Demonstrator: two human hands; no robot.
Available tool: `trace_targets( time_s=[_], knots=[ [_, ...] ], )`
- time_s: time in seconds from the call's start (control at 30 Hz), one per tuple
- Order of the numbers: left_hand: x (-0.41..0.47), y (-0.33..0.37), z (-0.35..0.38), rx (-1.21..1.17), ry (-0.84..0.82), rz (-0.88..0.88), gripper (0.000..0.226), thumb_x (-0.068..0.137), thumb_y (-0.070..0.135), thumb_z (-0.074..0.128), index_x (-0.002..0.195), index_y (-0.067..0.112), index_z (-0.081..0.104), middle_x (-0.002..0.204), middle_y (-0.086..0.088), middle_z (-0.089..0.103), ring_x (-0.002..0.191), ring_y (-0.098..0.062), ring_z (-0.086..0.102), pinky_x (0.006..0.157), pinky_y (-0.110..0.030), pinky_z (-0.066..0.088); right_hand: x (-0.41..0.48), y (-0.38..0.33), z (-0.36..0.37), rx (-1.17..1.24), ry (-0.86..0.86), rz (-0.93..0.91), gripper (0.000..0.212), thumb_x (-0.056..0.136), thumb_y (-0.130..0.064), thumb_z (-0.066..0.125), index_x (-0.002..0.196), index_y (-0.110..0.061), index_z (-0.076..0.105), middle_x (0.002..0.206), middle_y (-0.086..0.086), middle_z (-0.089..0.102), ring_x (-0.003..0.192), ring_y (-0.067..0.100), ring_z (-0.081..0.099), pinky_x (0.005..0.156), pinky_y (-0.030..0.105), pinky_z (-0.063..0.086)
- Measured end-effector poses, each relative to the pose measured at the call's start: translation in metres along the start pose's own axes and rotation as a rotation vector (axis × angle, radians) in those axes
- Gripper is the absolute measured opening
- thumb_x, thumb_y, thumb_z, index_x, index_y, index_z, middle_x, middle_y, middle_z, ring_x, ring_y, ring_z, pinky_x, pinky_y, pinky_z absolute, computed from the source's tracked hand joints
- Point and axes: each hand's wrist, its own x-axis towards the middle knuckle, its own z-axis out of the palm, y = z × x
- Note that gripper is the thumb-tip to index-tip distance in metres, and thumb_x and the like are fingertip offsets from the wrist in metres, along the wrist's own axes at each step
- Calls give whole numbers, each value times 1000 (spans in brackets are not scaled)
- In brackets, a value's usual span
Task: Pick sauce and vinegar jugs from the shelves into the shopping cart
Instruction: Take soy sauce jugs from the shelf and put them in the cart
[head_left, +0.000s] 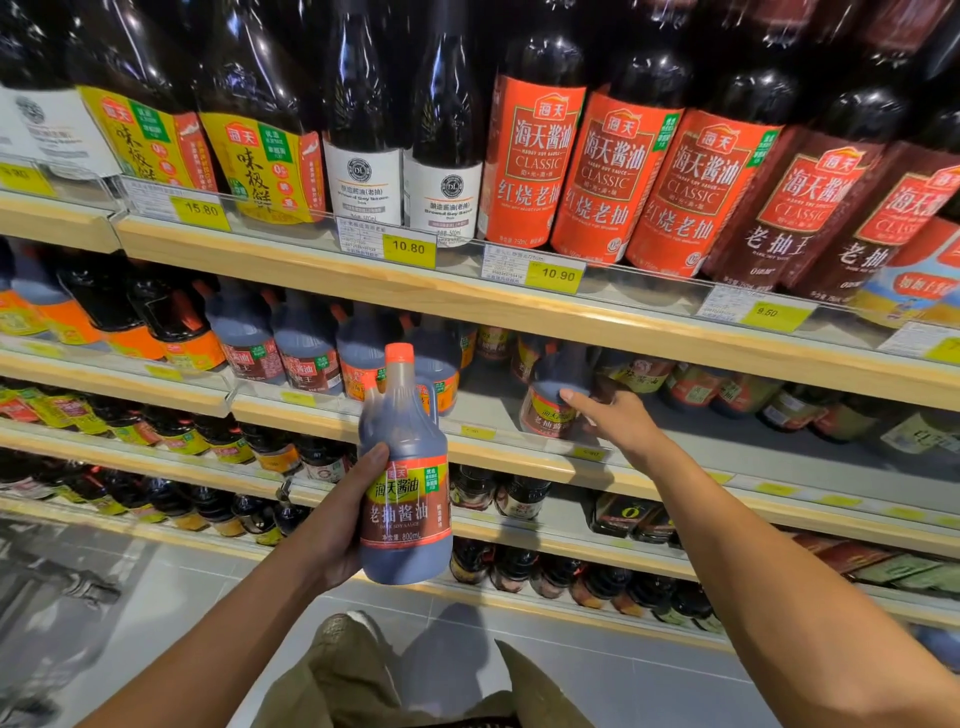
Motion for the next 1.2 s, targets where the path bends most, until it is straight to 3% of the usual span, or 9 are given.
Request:
trace_targets(
  time_s=[0.13,0.37,0.53,0.7,0.77,0.87,1.0,1.07,1.2],
  knots=[
    [-3,3,-4,-11,24,12,108,23,64,96,115,14,69,109,-19,75,90,-31,76,70,-39,63,0,1,1,73,-9,46,58,77,-55,82,122,-20,69,114,-2,75,109,19,70,98,48,57],
    [-9,7,-13,-27,26,25,107,30,64,97,119,13,68,114,-21,73,94,-34,75,74,-42,63,5,-4,10,43,-12,84,93,50,-78,85,119,-18,71,115,0,74,108,20,70,95,48,58],
    [-11,13,-18,-38,42,37,100,28,63,97,112,15,73,112,-21,74,92,-34,75,71,-42,63,4,-20,30,-17,-53,71,75,66,-70,80,121,-19,70,116,3,72,106,18,69,95,46,58],
    [-13,16,-26,-35,70,40,106,30,64,97,119,13,69,115,-21,73,94,-34,74,78,-43,63,14,-28,53,-77,-49,105,88,50,-85,78,102,-14,74,106,6,74,98,24,72,91,46,60],
    [-14,17,-28,-30,79,45,109,29,65,96,120,13,68,115,-21,73,94,-33,75,78,-43,63,15,-32,62,-86,-43,111,88,50,-84,78,102,-13,74,105,7,75,97,23,72,90,45,60],
    [-16,17,-30,-34,105,47,110,24,65,96,118,14,68,113,-19,74,92,-31,76,74,-40,64,19,-34,72,-71,-51,114,108,33,-91,77,102,-9,76,100,7,78,91,22,75,88,45,62],
    [-15,17,-30,-26,111,46,108,34,65,93,124,13,65,115,-19,73,94,-31,75,79,-41,63,20,-34,78,-51,-47,111,104,32,-91,77,98,-11,77,94,5,78,87,20,76,85,45,63],
    [-14,16,-29,-32,105,50,109,29,65,95,121,14,66,115,-19,73,95,-32,75,79,-42,63,13,-40,80,-24,-50,97,91,46,-82,81,104,-11,75,101,7,77,91,20,75,86,43,62],
    [-10,14,-24,-38,65,39,110,28,65,96,121,15,67,117,-20,73,98,-33,74,82,-44,61,-6,-45,80,43,-69,31,27,84,-44,80,96,-21,71,104,7,76,93,18,72,84,40,62]
  ],
)
